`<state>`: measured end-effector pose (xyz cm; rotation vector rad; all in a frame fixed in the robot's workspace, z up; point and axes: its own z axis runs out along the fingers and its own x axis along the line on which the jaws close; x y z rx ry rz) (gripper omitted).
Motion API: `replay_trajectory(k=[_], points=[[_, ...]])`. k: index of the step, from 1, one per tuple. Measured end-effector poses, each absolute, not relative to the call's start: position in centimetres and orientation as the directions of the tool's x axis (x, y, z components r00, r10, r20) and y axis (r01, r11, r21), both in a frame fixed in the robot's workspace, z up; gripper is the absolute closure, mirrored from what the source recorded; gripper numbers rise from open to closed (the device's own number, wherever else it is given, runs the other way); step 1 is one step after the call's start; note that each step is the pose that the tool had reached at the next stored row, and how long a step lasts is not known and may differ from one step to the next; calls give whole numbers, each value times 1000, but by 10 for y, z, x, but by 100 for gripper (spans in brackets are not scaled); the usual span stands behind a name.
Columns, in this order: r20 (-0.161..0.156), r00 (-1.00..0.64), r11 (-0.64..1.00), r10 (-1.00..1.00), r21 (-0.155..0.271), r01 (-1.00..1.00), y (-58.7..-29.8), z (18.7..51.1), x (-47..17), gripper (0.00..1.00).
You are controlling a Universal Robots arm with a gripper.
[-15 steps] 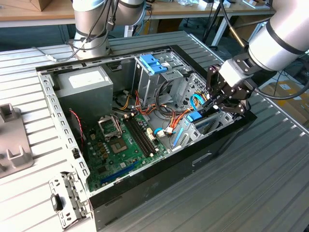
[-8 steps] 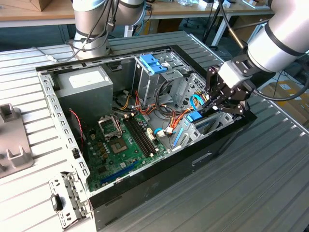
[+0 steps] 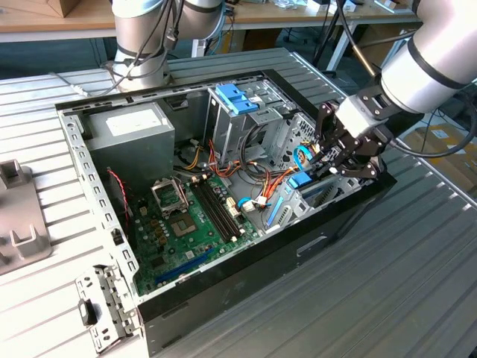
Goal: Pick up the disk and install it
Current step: 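Insert the first disk wire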
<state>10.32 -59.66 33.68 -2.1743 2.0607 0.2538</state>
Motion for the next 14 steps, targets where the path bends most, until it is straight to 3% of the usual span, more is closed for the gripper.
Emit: replay_trajectory(k=[9, 11, 14], points=[[-214, 51, -56, -975, 18, -998, -591, 347, 103, 71], [-214, 50, -56, -975, 18, -998, -591, 347, 103, 89], [-215, 49, -55, -975, 23, -998, -591, 346, 106, 89]])
